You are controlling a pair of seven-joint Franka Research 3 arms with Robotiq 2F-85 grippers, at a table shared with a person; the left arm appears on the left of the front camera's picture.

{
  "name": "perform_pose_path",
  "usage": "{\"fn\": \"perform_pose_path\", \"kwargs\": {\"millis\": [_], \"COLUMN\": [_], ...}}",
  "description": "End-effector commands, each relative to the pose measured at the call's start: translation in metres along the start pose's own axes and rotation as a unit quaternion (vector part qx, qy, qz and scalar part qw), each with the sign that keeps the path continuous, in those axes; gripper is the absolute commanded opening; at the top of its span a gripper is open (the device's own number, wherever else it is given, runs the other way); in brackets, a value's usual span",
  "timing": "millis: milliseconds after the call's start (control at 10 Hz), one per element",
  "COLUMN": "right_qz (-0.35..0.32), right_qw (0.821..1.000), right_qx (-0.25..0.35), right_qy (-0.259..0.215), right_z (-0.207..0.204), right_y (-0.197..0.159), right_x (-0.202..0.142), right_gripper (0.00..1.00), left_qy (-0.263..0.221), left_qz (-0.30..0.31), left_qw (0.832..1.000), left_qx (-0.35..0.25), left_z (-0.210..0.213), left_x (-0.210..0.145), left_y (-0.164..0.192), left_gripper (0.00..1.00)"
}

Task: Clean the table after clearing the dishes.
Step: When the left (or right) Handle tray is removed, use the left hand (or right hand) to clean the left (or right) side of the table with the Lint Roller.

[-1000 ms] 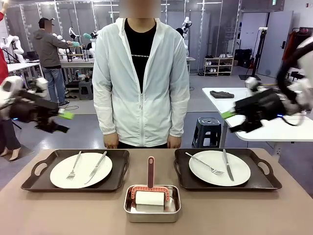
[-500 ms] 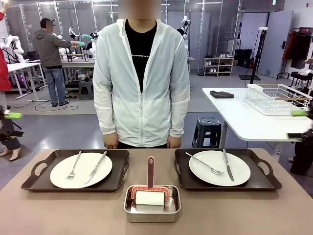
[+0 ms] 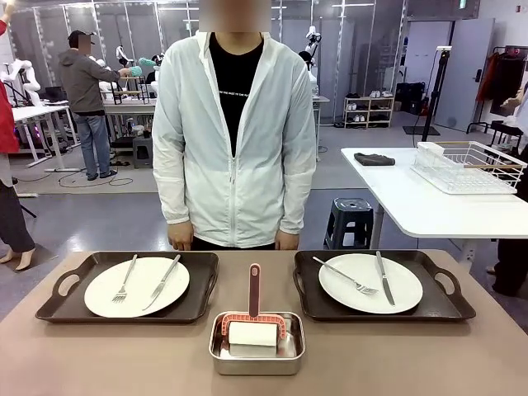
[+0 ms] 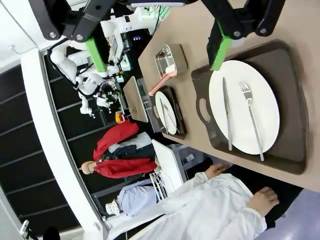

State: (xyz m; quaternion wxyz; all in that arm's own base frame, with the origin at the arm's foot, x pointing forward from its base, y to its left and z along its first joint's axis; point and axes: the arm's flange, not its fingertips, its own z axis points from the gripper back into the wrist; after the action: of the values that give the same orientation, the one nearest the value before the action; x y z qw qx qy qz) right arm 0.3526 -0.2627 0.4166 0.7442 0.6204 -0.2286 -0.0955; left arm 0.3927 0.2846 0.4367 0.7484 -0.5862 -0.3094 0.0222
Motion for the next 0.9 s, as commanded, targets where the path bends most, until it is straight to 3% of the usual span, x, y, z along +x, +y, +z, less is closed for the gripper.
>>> {"fn": "perform_pose_path", "kwargs": {"millis": [0,800], "right_qz": [0.007,0.000], "right_qw": [1.000,1.000], "right_qx": [-0.012,0.000], "right_qy": [0.002,0.000], "right_z": [-0.0065,0.0000], "right_y": [-0.0020,0.0000], "right_x": [-0.0068,0.0000], "right_gripper": [1.00,1.00], "left_qy": [-0.011,0.000], "left_qz": [-0.001,0.000], "left_qw": [1.000,1.000], "left_qx": [-0.004,0.000], "left_z": [-0.0076,0.0000], "left_x": [0.0072,0.0000], "left_y": [-0.0073,0.0000], "left_gripper": [1.00,1.00]}}
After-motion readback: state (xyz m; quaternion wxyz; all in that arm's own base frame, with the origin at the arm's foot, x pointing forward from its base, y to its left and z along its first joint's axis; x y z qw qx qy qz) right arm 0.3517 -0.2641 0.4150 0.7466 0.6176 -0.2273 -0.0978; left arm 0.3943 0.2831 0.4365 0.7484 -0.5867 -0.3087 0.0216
